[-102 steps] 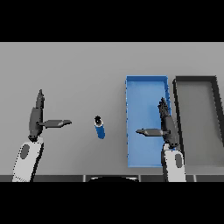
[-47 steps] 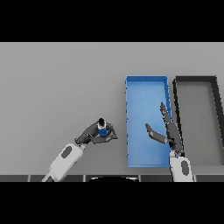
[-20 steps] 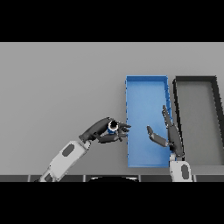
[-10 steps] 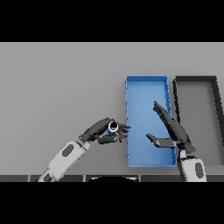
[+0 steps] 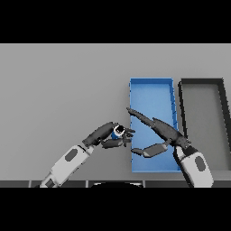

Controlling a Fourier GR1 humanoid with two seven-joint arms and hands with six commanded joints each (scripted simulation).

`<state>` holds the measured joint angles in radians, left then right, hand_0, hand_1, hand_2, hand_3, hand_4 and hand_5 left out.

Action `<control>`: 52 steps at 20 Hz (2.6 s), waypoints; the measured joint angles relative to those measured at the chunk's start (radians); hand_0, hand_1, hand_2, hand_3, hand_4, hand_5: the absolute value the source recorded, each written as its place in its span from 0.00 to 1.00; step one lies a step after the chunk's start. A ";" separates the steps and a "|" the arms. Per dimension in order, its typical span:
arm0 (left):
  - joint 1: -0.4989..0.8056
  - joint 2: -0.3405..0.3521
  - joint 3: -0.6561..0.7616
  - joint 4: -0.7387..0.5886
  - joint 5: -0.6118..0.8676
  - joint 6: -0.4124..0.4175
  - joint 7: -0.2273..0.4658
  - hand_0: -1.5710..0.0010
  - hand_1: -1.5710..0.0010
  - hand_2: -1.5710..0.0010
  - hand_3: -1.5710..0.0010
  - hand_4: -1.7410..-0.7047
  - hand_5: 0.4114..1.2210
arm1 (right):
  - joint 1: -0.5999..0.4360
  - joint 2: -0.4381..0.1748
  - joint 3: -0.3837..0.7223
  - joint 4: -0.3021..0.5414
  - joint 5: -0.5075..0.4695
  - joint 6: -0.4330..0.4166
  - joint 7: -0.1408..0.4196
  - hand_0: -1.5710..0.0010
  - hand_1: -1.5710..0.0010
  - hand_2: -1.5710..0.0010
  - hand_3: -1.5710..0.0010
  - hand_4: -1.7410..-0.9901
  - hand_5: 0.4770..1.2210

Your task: Pick up the blue pipe and place it into the blue bin.

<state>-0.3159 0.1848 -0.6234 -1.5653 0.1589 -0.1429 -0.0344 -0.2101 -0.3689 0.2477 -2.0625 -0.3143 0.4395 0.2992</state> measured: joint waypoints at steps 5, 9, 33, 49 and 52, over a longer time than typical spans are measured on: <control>-0.017 0.003 0.013 0.024 0.026 -0.026 -0.036 0.00 0.00 0.00 0.07 0.01 1.00 | -0.130 0.045 0.074 0.063 0.016 0.046 0.038 1.00 1.00 1.00 1.00 0.64 0.07; -0.030 0.003 0.015 0.029 0.052 -0.045 -0.021 0.00 0.00 0.00 0.04 0.01 1.00 | -0.221 0.100 0.107 0.136 0.011 0.060 0.075 1.00 1.00 1.00 1.00 0.69 0.06; -0.042 0.039 -0.006 -0.002 0.034 -0.017 -0.059 0.05 0.14 0.03 0.68 0.01 1.00 | -0.323 0.266 0.147 0.288 0.069 0.129 0.052 0.03 0.03 0.03 0.04 0.36 0.91; -0.078 0.085 -0.024 0.058 -0.065 -0.055 -0.054 0.96 0.96 0.96 0.99 0.88 0.34 | -0.278 0.389 0.080 0.242 0.098 0.214 0.098 0.00 0.00 0.00 0.00 0.34 1.00; -0.059 0.087 -0.016 0.038 -0.035 -0.058 -0.033 0.98 0.98 0.98 0.99 0.86 0.26 | -0.264 0.406 0.080 0.233 0.117 0.211 0.093 0.00 0.00 0.00 0.00 0.34 1.00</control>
<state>-0.3751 0.2722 -0.6395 -1.5273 0.1244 -0.2004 -0.0670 -0.4741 0.0371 0.3280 -1.8296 -0.1972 0.6508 0.3925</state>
